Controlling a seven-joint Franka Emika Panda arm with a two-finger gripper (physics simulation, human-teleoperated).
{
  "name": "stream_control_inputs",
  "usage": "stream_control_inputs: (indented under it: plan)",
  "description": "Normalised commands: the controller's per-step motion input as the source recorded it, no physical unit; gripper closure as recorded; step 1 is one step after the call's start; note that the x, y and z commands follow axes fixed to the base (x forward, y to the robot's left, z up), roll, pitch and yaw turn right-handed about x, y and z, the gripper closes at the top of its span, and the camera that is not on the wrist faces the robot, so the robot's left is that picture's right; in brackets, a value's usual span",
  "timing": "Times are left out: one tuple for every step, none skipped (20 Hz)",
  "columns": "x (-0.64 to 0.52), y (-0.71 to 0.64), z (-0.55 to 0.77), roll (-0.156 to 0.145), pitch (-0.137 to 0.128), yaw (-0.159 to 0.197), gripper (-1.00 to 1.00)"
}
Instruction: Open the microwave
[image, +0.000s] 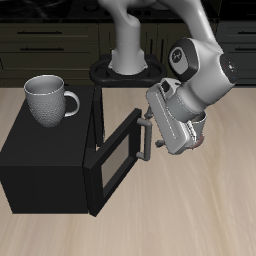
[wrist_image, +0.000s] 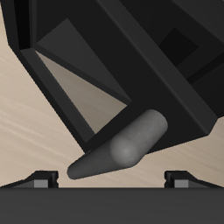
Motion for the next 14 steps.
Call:
stream_control_inputs:
  plan:
    - [-0.09,0.09,-0.11,0.07,0.052,-0.015,-1.0]
    - [-0.27,0.11,-0.04,-0.007,0.029,0.074,-1.0]
    - [-0.2,0.06,0.03,-0.06,-0.053,0.053,-1.0]
    - [-0.14,0.25,0.0,0.16,0.036,0.014,-1.0]
    - [-0.22,0.15,0.18,-0.085,-0.156,0.196,-1.0]
    - [0.0,-0.04,-0.09,-0.013,0.046,0.012,-1.0]
    - [-0.04,0.16,-0.04,0.115,0.104,0.006,-1.0]
    - [-0.24,0.09,0.09,-0.038,-0.144,0.167,-1.0]
    - [0.0,0.0,0.0,0.0,0.0,0.0,-1.0]
    - [-0.1,-0.18,-0.1,-0.003,0.002,0.014,-1.0]
    - [-0.25,0.18,0.16,0.182,-0.09,0.292,-1.0]
    - [-0.26,-0.47,0.03,0.031,0.106,-0.056,-1.0]
    - [-0.26,-0.32,0.1,-0.056,-0.047,0.1,-1.0]
    - [-0.29,-0.24,-0.08,-0.077,0.072,0.026,-1.0]
